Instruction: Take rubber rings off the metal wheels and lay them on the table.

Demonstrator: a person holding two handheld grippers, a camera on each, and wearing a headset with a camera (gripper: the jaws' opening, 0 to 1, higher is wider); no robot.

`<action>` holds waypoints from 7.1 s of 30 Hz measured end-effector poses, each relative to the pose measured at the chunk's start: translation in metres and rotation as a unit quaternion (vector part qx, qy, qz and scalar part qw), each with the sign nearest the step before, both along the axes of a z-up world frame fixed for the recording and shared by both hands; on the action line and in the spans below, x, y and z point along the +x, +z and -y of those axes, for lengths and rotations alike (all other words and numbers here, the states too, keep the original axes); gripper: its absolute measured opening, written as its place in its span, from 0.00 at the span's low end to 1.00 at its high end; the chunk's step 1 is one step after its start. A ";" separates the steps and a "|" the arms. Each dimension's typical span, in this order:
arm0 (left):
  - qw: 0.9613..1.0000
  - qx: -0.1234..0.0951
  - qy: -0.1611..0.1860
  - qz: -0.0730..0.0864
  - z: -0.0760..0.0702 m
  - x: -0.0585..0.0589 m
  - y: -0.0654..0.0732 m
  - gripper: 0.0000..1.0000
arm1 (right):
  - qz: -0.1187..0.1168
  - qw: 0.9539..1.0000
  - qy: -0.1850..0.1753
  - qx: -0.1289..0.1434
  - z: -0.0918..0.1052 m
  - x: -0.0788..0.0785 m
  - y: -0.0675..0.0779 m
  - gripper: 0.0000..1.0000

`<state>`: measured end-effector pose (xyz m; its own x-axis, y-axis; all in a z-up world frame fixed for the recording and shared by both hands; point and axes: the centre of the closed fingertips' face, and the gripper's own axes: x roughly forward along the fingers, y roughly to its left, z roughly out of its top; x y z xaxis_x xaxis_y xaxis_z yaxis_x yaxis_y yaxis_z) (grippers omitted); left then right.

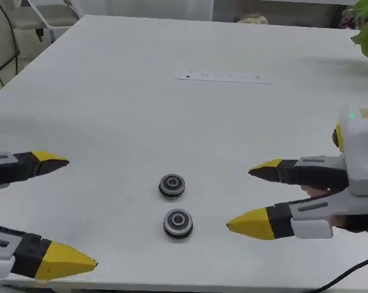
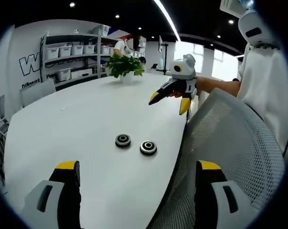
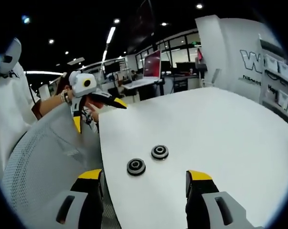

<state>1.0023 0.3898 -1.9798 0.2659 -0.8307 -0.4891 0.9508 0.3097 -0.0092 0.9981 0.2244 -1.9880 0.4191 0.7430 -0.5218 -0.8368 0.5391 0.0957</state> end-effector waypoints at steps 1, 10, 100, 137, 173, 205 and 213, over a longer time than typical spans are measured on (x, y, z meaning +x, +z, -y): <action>1.000 0.002 -0.006 0.009 0.002 0.000 0.004 1.00 | 0.007 1.000 0.002 -0.001 -0.002 0.001 0.008 0.69; 0.996 0.003 -0.051 0.075 0.026 0.006 0.039 0.99 | 0.042 0.999 0.026 -0.012 -0.015 0.014 0.038 0.68; 0.989 0.005 -0.142 0.041 0.109 0.007 -0.081 0.07 | -0.070 0.994 0.063 -0.058 -0.053 0.009 -0.090 0.00; 0.988 0.018 -0.152 0.037 0.104 0.006 -0.081 0.07 | -0.194 0.977 -0.013 0.086 -0.058 0.008 -0.073 0.00; 0.989 0.011 -0.143 0.026 0.105 0.007 -0.081 0.07 | -0.167 0.982 -0.004 0.088 -0.061 0.013 -0.068 0.00; 0.984 -0.019 -0.175 0.022 0.092 0.002 -0.020 0.69 | -0.156 0.982 -0.036 0.100 -0.048 0.025 -0.057 0.00; 0.983 -0.003 -0.180 0.029 0.074 -0.001 -0.008 0.82 | -0.145 0.983 -0.042 0.101 -0.045 0.028 -0.052 0.00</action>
<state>1.0016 0.3155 -1.9873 -0.0194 -0.8792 -0.4761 0.9978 -0.0472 0.0465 1.0265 0.2696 -2.0402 0.3393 0.8127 -0.4737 -0.7112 0.5513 0.4362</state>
